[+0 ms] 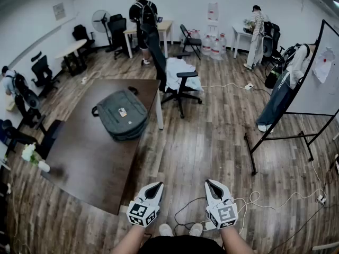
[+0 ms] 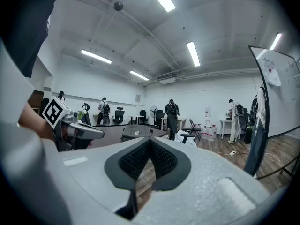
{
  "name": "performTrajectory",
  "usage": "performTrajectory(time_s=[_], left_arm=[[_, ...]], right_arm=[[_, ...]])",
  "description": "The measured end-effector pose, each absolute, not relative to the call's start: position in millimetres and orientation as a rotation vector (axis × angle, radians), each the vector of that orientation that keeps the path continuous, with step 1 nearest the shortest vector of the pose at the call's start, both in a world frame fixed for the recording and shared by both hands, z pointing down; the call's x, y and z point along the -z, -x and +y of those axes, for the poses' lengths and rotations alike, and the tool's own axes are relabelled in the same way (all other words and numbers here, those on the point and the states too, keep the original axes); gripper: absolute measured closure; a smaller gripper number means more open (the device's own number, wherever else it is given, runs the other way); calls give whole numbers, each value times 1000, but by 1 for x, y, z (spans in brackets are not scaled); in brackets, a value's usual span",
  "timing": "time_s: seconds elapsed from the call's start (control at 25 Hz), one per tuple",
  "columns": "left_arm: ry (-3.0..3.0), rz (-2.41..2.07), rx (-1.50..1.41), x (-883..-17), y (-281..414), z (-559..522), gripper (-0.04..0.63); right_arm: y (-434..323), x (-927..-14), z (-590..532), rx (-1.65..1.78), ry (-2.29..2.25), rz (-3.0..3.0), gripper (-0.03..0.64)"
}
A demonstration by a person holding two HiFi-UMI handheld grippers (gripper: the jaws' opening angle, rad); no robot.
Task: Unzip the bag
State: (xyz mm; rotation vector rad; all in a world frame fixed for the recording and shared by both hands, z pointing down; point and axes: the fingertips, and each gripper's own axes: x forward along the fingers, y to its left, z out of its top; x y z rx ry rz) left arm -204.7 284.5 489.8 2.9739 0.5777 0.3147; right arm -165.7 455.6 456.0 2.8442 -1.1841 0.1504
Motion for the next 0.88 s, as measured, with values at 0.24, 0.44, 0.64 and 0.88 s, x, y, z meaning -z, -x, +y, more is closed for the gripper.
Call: performTrajectory(time_s=[0.24, 0.44, 0.64, 0.88], left_arm=[[-2970, 610, -341, -493, 212, 269, 575], [-2959, 633, -353, -499, 223, 250, 575], [-2940, 640, -376, -513, 220, 227, 575], [-2918, 645, -417, -523, 208, 219, 575]], right_arm=[[172, -454, 431, -134, -2841, -1199, 616], [180, -458, 408, -140, -2837, -1179, 615], [183, -466, 397, -168, -2861, -1138, 615], [171, -482, 392, -258, -2860, -1134, 615]])
